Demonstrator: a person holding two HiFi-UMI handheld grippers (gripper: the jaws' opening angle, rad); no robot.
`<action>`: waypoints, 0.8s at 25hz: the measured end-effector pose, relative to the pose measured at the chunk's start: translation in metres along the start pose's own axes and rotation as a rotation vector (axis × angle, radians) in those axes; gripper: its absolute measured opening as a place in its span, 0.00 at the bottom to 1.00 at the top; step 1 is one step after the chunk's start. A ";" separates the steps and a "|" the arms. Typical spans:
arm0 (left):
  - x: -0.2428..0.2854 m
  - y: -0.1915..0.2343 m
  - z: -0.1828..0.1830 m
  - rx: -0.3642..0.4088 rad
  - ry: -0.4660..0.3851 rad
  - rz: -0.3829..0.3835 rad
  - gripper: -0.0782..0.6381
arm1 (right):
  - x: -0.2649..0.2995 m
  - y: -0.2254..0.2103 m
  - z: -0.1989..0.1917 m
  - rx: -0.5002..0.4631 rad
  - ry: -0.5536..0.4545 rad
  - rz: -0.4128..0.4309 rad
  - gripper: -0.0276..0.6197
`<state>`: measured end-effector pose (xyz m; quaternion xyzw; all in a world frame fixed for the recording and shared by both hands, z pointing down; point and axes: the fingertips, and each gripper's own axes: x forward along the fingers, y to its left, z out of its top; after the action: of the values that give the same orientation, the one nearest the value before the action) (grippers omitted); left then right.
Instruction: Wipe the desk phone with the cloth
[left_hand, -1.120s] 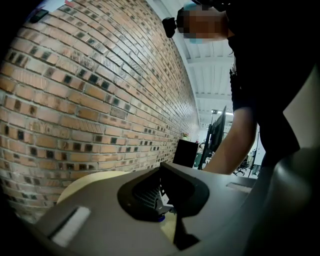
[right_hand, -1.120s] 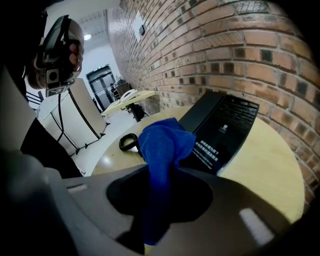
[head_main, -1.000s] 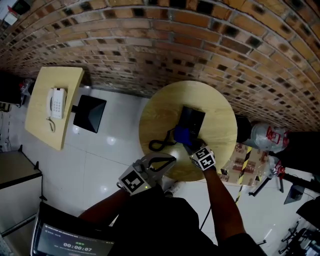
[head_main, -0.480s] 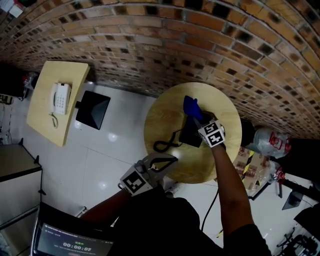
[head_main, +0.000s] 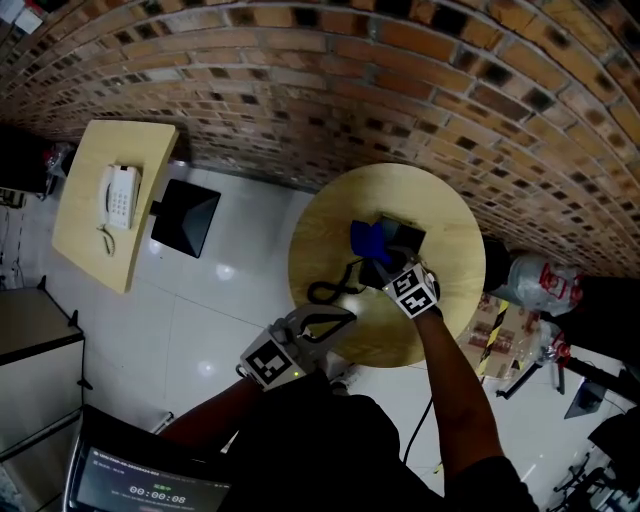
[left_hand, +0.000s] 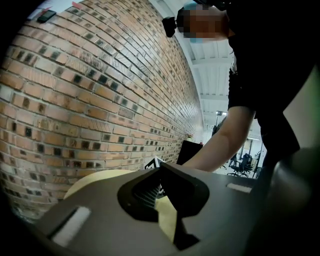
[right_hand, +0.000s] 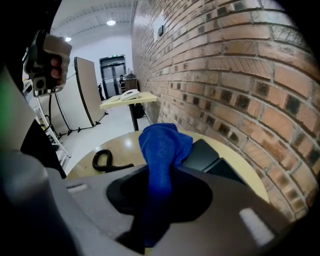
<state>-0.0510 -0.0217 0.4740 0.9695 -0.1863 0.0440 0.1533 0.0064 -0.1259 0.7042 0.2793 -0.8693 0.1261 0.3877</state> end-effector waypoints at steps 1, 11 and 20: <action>0.001 -0.001 -0.001 -0.001 0.001 -0.003 0.11 | 0.001 0.008 -0.005 -0.009 0.010 0.008 0.19; 0.011 -0.013 -0.006 0.003 0.014 -0.027 0.11 | 0.006 0.078 -0.043 0.021 0.070 0.123 0.19; 0.017 -0.024 -0.011 0.001 0.032 -0.040 0.11 | -0.008 0.093 -0.054 0.105 0.038 0.141 0.19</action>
<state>-0.0265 -0.0030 0.4800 0.9723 -0.1643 0.0567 0.1565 -0.0111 -0.0238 0.7345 0.2349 -0.8716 0.2038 0.3789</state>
